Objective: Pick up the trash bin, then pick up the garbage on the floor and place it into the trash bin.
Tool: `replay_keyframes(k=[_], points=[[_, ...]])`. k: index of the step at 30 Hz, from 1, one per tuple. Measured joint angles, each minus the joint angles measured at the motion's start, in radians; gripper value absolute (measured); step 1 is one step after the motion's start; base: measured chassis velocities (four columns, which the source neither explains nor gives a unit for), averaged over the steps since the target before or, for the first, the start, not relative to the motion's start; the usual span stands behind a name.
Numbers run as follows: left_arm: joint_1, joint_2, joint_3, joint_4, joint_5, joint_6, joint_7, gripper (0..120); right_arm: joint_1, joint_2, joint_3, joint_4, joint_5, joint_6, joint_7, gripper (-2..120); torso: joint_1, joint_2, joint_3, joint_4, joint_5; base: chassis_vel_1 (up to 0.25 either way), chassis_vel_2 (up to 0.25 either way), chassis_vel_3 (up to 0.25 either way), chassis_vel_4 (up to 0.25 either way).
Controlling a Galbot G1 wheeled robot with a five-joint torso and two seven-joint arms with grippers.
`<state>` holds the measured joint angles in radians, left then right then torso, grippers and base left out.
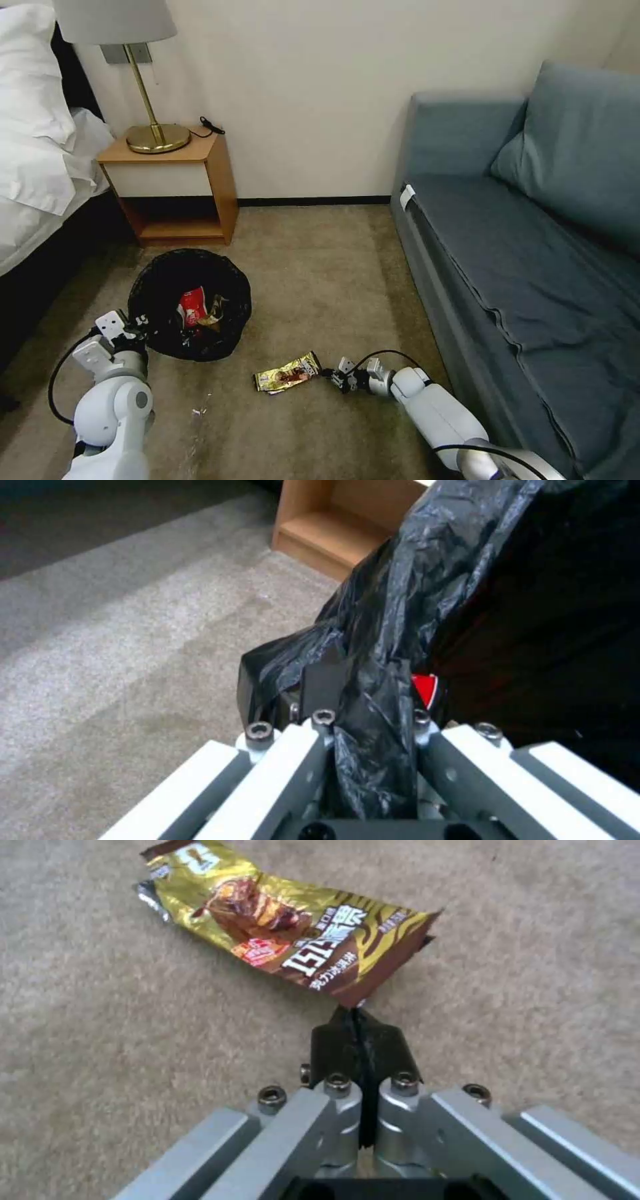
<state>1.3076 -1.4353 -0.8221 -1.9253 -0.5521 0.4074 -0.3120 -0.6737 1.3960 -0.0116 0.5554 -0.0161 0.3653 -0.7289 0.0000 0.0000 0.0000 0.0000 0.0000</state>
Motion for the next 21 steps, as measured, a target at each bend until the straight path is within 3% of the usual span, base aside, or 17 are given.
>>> replay_keyframes(k=[14, 17, 19, 20, 21], points=[[-0.006, -0.001, 0.004, 0.002, 0.001, 0.000, 0.000, 1, -0.005, -0.019, 0.046, 0.015, 0.041, -0.019, 0.007, 0, 0.000, 0.000, 0.000, 0.0000, 0.0000, 0.000, 0.000, 0.000, 0.000], [-0.007, -0.002, 0.005, 0.003, 0.001, 0.000, 0.000, 1, -0.012, -0.020, 0.027, 0.039, 0.062, -0.026, 0.022, 15, 0.000, 0.000, 0.000, 0.0000, -0.0001, 0.000, 0.000, 0.000, 0.000], [-0.008, -0.002, 0.006, 0.003, 0.001, 0.000, 0.000, 1, -0.013, -0.021, 0.024, 0.042, 0.063, -0.026, 0.024, 15, 0.000, 0.000, 0.000, 0.0000, -0.0001, 0.000, 0.000, 0.000, 0.000], [-0.008, -0.002, 0.006, 0.003, 0.001, 0.000, 0.000, 1, -0.014, -0.020, 0.018, 0.048, 0.064, -0.025, 0.028, 23, 0.000, 0.000, 0.000, 0.0000, 0.0000, 0.000, 0.000, 0.000, 0.000], [-0.008, -0.002, 0.006, 0.003, 0.001, 0.000, 0.000, 1, -0.014, -0.020, 0.018, 0.048, 0.064, -0.025, 0.028, 23, 0.000, 0.000, 0.000, 0.0000, 0.0000, 0.000, 0.000, 0.000, 0.000]])
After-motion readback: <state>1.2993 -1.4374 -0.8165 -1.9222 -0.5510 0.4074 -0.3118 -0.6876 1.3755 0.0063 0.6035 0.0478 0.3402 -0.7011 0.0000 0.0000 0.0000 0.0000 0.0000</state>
